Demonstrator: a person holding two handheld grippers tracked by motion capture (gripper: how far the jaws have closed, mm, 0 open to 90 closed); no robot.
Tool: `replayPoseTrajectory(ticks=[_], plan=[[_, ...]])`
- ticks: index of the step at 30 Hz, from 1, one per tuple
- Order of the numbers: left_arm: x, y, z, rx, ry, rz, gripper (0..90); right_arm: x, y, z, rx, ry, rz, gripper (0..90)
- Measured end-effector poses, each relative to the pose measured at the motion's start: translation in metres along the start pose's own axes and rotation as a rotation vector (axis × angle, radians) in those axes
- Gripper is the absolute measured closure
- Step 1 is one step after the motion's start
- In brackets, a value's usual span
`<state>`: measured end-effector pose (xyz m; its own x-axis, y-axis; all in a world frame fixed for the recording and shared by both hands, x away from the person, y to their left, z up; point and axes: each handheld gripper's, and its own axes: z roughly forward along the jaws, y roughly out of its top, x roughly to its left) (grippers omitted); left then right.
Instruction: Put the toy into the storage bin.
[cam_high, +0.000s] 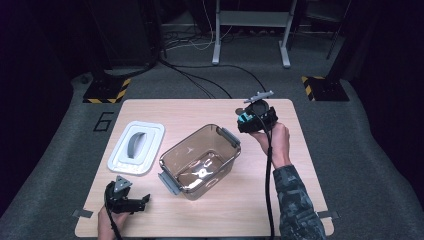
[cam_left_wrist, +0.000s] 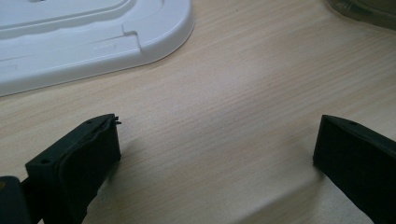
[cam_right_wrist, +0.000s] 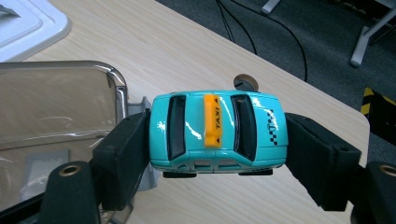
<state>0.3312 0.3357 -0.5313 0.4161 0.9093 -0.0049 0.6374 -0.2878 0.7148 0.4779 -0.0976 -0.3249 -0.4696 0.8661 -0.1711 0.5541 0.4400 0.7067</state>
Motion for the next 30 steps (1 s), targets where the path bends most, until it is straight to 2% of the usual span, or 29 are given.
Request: replayPoseTrajectory(ticks=[8,13,23,30], plan=[[0.000,0.000,0.000,0.000,-0.002,-0.001,0.0,0.012,0.016,-0.006,-0.012,0.016,-0.021,24.3],[0.000,0.000,0.000,0.000,-0.002,-0.001,0.0,0.022,0.025,-0.007,-0.016,0.050,-0.037,24.3],[0.000,0.000,0.000,0.000,-0.002,0.000,0.1,0.047,0.036,-0.001,0.008,0.098,-0.105,24.2],[0.000,0.000,0.000,0.000,-0.001,-0.001,0.1,0.063,0.040,0.003,0.024,0.139,-0.123,24.2]])
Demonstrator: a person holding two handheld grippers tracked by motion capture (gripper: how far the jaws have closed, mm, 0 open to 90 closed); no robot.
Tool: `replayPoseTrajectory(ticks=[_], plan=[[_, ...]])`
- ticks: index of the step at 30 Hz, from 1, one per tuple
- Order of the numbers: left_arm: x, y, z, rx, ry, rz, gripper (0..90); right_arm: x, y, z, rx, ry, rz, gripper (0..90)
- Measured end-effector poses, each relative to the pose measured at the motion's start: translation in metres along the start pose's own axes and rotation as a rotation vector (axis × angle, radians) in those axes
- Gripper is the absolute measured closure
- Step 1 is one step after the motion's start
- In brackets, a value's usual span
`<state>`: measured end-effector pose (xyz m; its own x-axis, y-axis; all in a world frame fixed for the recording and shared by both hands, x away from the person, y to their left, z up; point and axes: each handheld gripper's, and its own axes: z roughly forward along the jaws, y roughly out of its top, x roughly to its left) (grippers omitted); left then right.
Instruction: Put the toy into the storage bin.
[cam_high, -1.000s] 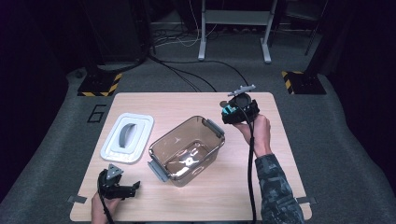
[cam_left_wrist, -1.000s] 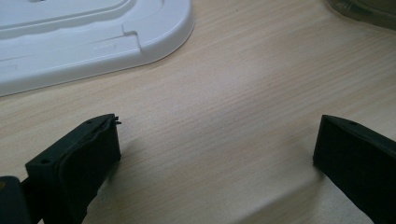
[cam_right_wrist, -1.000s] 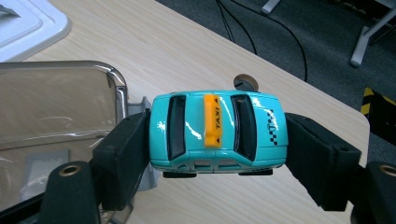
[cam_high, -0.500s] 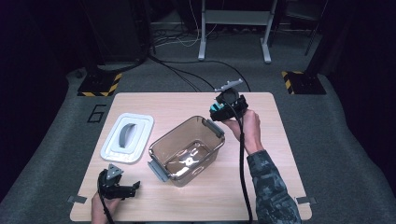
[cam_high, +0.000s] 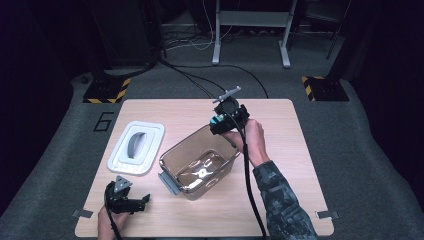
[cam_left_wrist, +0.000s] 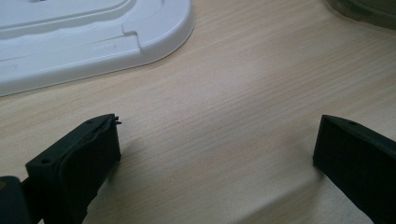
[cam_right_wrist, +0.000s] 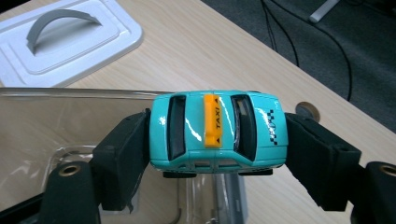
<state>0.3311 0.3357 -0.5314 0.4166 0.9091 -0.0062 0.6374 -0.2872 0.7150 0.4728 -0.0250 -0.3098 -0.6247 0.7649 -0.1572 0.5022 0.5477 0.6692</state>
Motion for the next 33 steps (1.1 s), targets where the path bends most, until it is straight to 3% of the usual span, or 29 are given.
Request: replayPoseTrajectory(ticks=[5,14,33], plan=[[0.000,0.000,0.000,0.000,0.000,0.000,0.1,0.010,0.002,0.004,0.034,0.038,0.023,24.2],[0.000,0.000,0.000,0.000,0.000,0.000,0.1,0.021,0.004,0.013,0.044,0.099,-0.002,24.2],[0.000,0.000,0.000,0.000,0.001,0.000,0.1,0.044,0.000,0.035,0.094,0.161,-0.031,24.2]])
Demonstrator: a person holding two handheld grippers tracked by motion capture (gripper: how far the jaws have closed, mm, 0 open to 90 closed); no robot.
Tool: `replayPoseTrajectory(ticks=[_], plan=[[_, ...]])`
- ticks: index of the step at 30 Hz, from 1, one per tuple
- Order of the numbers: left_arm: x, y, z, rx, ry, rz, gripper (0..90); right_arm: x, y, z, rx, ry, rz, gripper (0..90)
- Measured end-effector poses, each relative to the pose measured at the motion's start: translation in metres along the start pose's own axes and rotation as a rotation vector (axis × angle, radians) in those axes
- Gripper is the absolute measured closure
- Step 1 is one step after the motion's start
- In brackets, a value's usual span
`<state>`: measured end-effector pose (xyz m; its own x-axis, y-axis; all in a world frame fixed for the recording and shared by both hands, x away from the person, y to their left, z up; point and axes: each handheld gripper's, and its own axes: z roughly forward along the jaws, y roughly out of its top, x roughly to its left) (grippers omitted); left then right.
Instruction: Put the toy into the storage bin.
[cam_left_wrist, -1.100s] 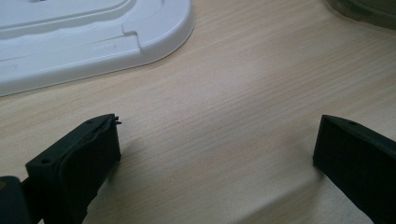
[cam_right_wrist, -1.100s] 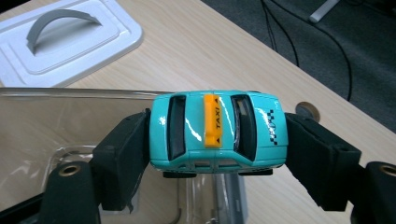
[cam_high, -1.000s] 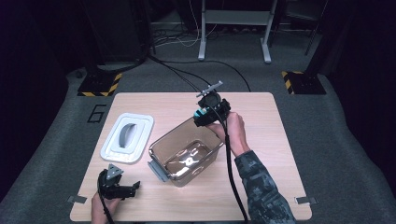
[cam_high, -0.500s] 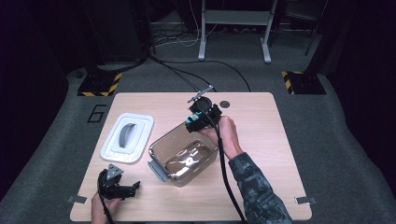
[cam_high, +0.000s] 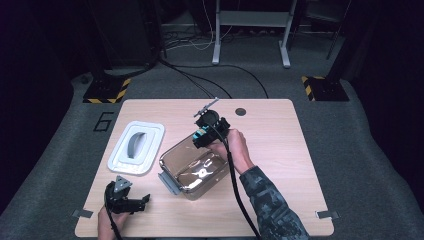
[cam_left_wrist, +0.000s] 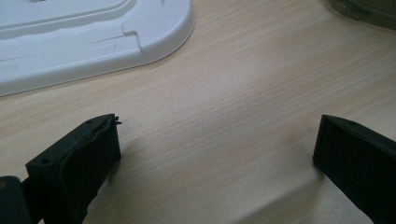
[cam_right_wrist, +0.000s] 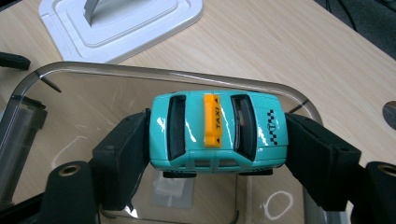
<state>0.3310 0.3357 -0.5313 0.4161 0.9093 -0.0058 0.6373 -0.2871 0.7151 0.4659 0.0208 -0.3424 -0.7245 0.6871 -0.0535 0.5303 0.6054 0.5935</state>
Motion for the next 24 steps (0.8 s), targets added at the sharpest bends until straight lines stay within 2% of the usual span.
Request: replayPoseTrajectory(ticks=[5,13,16,24], plan=[[0.000,0.000,0.000,0.000,0.001,0.000,0.1,0.005,0.000,0.008,0.014,0.012,0.018,24.2],[0.000,0.000,0.000,0.000,0.002,0.001,0.1,0.008,-0.001,0.020,0.046,0.041,0.008,24.2],[0.000,0.000,0.000,0.000,0.001,0.001,0.1,0.008,-0.001,0.024,0.066,0.054,0.019,24.2],[0.000,0.000,0.000,0.000,0.001,0.001,0.1,0.009,-0.002,0.034,0.099,0.061,0.021,24.2]])
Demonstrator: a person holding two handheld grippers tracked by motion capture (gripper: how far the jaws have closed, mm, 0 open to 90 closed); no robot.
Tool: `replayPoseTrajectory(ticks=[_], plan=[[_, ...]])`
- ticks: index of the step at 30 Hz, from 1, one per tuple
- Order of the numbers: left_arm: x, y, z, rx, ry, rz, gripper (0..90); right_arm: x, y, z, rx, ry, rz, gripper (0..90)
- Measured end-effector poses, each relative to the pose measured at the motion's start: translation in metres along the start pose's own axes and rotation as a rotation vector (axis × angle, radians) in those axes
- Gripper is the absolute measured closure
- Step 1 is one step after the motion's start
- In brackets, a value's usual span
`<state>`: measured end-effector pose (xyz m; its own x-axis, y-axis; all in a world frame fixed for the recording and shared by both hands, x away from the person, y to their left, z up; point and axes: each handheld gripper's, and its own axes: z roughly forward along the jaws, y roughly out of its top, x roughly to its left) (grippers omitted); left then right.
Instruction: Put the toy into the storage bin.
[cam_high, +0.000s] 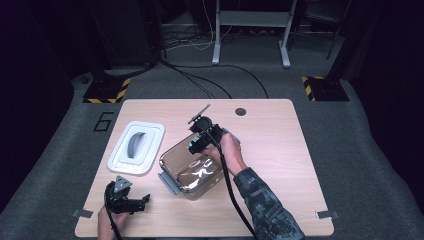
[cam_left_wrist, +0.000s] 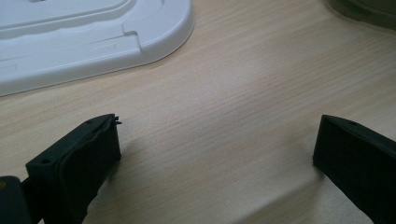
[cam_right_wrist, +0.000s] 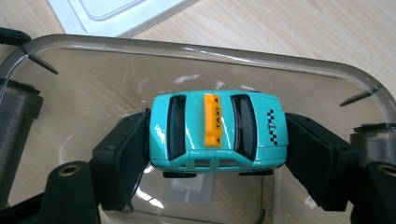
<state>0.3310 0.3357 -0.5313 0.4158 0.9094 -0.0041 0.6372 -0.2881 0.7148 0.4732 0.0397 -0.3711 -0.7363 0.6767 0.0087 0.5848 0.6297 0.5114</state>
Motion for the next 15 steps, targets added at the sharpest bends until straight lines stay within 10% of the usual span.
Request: replayPoseTrajectory(ticks=[15], plan=[[0.000,0.000,0.001,-0.006,0.001,-0.003,0.1,0.002,0.000,0.014,0.051,0.012,0.004,24.1]])
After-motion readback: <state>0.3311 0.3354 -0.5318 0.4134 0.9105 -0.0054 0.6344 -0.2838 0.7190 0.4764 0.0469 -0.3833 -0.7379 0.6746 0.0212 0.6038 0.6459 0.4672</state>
